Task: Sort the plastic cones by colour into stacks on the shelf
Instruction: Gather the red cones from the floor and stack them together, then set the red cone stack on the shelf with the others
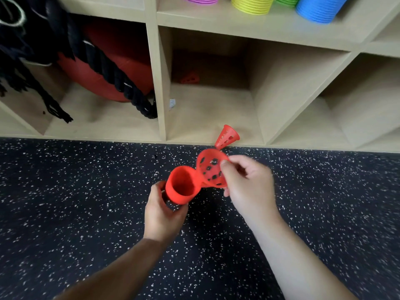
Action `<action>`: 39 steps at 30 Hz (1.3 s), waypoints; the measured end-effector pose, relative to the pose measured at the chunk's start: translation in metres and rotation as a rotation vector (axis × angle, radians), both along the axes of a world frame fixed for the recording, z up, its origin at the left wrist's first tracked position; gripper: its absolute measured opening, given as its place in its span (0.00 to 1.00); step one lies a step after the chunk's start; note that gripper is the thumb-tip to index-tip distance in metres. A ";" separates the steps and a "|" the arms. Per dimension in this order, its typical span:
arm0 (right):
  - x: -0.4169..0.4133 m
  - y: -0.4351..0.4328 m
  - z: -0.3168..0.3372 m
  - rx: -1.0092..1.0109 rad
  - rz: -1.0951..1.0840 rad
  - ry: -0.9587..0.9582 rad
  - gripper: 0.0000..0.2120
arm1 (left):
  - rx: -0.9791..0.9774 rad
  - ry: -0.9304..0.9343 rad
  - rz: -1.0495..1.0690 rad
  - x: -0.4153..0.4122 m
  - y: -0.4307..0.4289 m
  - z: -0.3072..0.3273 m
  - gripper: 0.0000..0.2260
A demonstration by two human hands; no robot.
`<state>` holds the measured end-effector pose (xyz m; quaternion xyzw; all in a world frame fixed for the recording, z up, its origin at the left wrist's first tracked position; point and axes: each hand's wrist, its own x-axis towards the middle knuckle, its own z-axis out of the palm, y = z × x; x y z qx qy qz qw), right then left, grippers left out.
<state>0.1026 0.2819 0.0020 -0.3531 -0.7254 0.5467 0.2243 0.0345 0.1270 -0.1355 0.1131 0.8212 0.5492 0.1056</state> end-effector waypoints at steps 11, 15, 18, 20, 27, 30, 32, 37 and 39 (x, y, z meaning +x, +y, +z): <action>-0.043 0.080 -0.066 0.407 -0.102 -0.083 0.09 | 0.055 0.021 -0.084 -0.020 0.048 0.013 0.31; -0.082 0.126 -0.097 0.400 -0.131 -0.389 0.19 | 0.059 -0.041 -0.058 -0.031 0.056 0.011 0.30; -0.104 0.142 -0.116 0.353 -0.072 -0.469 0.17 | 0.048 -0.062 -0.043 -0.038 0.063 0.006 0.28; -0.110 0.140 -0.117 0.326 -0.043 -0.420 0.06 | 0.034 -0.056 -0.030 -0.043 0.066 0.004 0.28; -0.089 0.091 -0.040 0.511 0.055 0.063 0.03 | 0.015 -0.046 -0.019 -0.053 0.069 0.013 0.28; -0.065 0.063 0.002 0.634 0.245 0.167 0.04 | 0.014 -0.035 -0.019 -0.053 0.067 0.020 0.29; -0.055 0.050 0.015 0.652 0.377 0.149 0.05 | 0.038 -0.026 -0.027 -0.051 0.064 0.029 0.29; -0.038 0.037 0.040 0.762 0.527 0.043 0.16 | 0.105 0.037 -0.040 -0.042 0.052 0.069 0.27; -0.032 0.038 0.059 0.883 0.536 0.056 0.17 | 0.115 0.057 -0.037 -0.041 0.046 0.088 0.26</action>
